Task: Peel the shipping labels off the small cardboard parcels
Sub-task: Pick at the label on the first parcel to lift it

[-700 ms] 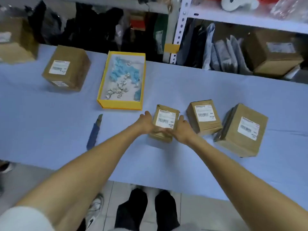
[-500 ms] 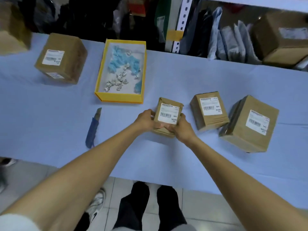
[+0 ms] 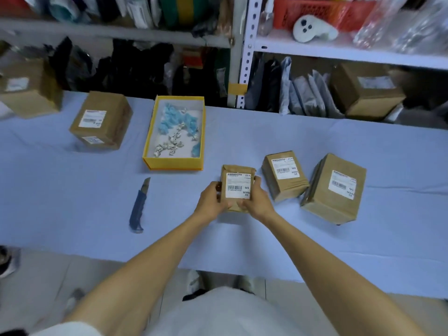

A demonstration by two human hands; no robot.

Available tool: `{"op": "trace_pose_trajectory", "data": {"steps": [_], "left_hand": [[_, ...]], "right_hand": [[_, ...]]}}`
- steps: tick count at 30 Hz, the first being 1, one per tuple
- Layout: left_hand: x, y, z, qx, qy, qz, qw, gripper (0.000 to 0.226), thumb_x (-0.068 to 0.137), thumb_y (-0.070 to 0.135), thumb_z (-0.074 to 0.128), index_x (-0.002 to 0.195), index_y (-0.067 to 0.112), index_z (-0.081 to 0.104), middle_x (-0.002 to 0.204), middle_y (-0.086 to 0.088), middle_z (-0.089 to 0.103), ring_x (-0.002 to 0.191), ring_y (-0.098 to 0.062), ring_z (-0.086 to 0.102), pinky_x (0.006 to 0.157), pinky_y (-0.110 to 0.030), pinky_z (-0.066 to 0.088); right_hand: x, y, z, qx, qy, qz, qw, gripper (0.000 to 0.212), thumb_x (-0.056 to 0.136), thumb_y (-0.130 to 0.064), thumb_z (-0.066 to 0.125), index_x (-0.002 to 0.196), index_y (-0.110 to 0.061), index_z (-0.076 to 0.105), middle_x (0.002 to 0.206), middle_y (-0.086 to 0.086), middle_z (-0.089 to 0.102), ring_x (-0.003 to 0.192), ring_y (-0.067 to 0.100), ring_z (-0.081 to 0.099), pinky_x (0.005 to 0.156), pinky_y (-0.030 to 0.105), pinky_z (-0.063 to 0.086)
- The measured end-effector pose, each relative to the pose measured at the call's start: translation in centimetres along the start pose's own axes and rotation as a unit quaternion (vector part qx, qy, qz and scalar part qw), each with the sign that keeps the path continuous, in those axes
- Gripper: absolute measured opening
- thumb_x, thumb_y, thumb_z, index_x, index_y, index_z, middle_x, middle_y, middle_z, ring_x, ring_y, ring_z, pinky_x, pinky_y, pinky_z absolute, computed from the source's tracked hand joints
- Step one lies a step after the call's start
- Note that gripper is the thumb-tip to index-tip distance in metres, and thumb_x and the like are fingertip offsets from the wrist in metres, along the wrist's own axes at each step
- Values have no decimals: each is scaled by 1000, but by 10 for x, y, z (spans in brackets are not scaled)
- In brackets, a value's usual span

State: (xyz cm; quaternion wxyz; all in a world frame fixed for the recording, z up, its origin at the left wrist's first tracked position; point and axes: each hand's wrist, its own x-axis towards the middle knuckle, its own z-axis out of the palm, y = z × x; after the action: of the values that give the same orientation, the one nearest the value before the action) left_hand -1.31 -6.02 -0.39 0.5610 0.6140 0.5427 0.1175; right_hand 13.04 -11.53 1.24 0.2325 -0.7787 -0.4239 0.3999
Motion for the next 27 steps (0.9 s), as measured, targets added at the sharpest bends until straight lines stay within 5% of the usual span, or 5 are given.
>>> {"op": "trace_pose_trajectory", "data": {"steps": [8, 12, 17, 21, 27], "left_hand": [[5, -22, 4, -4, 8, 44, 999, 102, 63, 22, 80, 144, 36, 19, 128, -3, 59, 107, -23, 65, 94, -48, 53], [-4, -15, 11, 40, 64, 107, 991, 100, 67, 5, 79, 140, 41, 22, 135, 5, 36, 107, -22, 64, 88, -44, 56], [-6, -27, 20, 26, 94, 142, 985, 94, 70, -2, 73, 142, 39, 26, 136, 12, 39, 120, -14, 55, 94, -40, 53], [-9, -28, 25, 30, 115, 155, 981, 88, 72, -8, 68, 137, 42, 35, 130, 14, 43, 120, -10, 54, 99, -29, 49], [-7, -28, 26, 12, 116, 151, 982, 98, 68, -15, 65, 137, 49, 35, 131, 13, 44, 122, -8, 52, 102, -34, 48]], "right_hand": [[-7, 6, 2, 45, -11, -34, 998, 65, 76, -11, 62, 129, -8, 26, 123, 5, 59, 111, 22, 59, 89, 34, 51], [-9, 9, 6, 66, -3, -51, 996, 76, 68, -20, 58, 136, -9, 25, 123, 2, 58, 111, 18, 58, 88, 28, 48], [-3, 19, 13, 64, 13, -67, 996, 76, 66, -16, 53, 137, -13, 25, 127, 4, 58, 115, 21, 58, 94, 39, 51], [0, 23, 12, 63, 10, -74, 995, 77, 71, -7, 55, 140, -12, 22, 127, 6, 57, 115, 22, 58, 94, 34, 51], [5, 24, 11, 69, 9, -70, 995, 74, 77, 7, 58, 139, -12, 22, 126, 5, 58, 111, 19, 57, 89, 28, 49]]}}
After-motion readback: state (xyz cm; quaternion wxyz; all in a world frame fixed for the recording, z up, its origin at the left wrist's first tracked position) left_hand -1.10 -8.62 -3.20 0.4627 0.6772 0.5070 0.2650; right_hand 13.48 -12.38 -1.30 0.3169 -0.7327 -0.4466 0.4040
